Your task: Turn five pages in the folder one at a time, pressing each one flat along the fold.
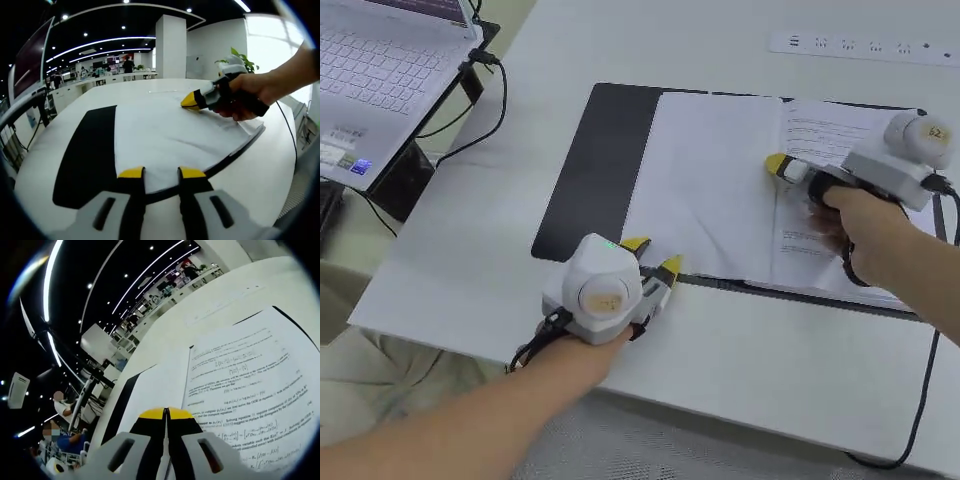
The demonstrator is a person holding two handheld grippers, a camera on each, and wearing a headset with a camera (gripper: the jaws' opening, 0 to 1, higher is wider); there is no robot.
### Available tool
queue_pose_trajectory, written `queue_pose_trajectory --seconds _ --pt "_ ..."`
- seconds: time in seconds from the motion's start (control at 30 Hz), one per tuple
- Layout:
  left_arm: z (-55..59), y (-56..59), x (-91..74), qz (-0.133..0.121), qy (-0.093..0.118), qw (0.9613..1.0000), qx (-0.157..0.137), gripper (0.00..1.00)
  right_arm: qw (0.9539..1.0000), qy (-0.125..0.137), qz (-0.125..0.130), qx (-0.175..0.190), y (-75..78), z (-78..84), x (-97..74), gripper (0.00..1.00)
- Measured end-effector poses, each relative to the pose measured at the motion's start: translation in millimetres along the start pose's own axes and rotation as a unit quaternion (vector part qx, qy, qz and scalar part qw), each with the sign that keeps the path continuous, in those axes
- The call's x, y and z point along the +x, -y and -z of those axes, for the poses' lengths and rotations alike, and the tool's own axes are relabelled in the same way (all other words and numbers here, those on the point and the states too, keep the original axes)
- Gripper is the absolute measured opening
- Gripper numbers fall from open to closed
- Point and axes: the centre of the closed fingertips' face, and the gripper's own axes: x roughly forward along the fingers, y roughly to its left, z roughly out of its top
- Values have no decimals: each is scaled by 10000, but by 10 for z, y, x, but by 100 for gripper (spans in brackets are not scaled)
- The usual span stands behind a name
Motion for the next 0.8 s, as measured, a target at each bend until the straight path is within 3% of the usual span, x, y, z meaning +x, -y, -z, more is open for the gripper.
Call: queue_pose_trajectory --seconds 0.5,0.67,0.8 --pt "-13 -6 -28 -53 153 9999 -48 22 9995 177 206 -148 198 -335 407 0" --pt "-17 -3 -32 -58 190 9998 -36 22 9984 198 352 -404 244 -485 568 0" --pt "-20 -4 -33 -66 209 9997 -61 22 9971 359 426 -523 289 -595 662 0"
